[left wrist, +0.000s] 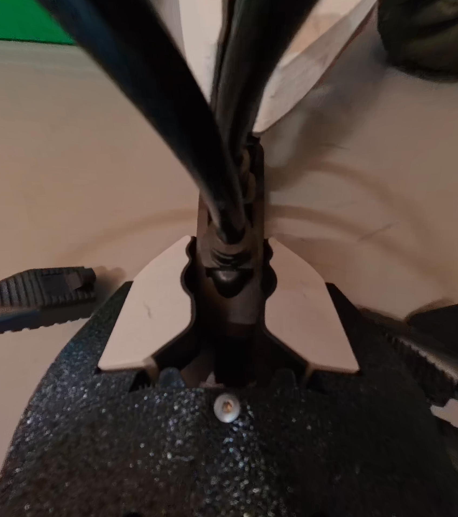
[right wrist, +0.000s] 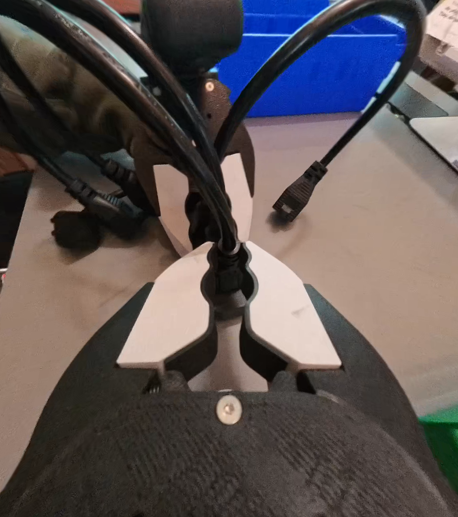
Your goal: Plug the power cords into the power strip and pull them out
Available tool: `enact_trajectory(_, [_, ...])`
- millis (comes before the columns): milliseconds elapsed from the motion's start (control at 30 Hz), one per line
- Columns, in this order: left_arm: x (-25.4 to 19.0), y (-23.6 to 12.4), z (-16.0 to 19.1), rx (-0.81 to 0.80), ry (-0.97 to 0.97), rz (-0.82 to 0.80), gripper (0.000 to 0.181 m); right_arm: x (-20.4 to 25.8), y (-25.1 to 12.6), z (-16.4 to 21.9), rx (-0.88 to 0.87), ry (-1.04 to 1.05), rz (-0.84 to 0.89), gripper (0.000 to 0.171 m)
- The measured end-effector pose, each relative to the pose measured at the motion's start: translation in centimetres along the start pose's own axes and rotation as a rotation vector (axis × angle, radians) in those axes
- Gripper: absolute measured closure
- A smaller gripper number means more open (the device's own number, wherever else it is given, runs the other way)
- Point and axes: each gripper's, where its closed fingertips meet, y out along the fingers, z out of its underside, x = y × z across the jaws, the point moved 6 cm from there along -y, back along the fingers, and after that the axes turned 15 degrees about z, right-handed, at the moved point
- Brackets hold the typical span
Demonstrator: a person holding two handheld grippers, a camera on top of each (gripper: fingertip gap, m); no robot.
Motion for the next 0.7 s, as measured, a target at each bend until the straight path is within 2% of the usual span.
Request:
enact_trajectory(67, [-0.2, 0.1, -0.1, -0.002, 0.034, 0.011, 0.136, 0.3, -0.4, -0.2, 0.007, -0.029, -0.033, 0.157])
enact_trajectory(200, [0.2, 0.1, -0.1, -0.006, -0.007, -0.008, 0.136, -0.7, 0.2, 0.0, -0.004, 0.071, -0.021, 0.157])
enact_trajectory(267, [-0.1, 0.2, -0.2, -0.002, 0.025, 0.014, 0.137, 0.0, -0.4, 0.0, -0.004, 0.019, -0.054, 0.156])
enact_trajectory(433, [-0.1, 0.5, -0.5, 0.036, 0.049, 0.047, 0.137, -0.1, -0.6, 0.2, 0.104, 0.007, -0.033, 0.156])
enact_trajectory(567, [-0.3, 0.1, -1.0, 0.107, 0.080, -0.031, 0.130, 0.3, -0.9, 0.4, 0.082, 0.048, 0.001, 0.156])
enact_trajectory(600, [-0.7, -0.1, -1.1, 0.117, 0.085, -0.006, 0.138, 0.5, -0.9, 0.4, 0.080, 0.043, 0.014, 0.156])
enact_trajectory(700, [-1.0, -0.9, -1.3, 0.155, 0.076, -0.010, 0.140, 0.6, -0.9, 0.5, 0.064, 0.062, 0.041, 0.156])
